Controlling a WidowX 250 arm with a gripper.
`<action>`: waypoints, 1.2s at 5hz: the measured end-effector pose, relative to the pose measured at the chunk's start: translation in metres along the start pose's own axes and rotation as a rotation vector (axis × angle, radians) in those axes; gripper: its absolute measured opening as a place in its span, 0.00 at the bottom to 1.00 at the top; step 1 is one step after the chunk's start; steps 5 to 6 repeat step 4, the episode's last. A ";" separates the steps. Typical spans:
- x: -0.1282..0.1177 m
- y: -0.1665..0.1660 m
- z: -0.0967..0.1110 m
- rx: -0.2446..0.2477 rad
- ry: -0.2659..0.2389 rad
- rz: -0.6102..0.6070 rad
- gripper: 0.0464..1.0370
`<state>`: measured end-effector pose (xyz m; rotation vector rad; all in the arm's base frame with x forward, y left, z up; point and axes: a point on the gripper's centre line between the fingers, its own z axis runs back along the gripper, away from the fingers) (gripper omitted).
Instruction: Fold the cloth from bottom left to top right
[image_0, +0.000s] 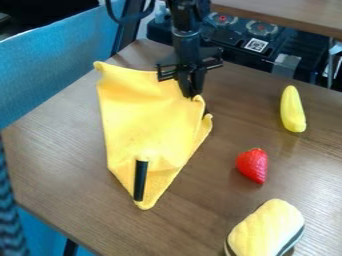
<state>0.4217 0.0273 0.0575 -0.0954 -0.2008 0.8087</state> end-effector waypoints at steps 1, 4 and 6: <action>0.002 -0.008 0.000 -0.046 -0.014 0.037 0.50; 0.011 0.018 0.065 -0.204 0.006 -0.192 0.96; 0.011 0.018 0.065 -0.204 0.006 -0.192 0.96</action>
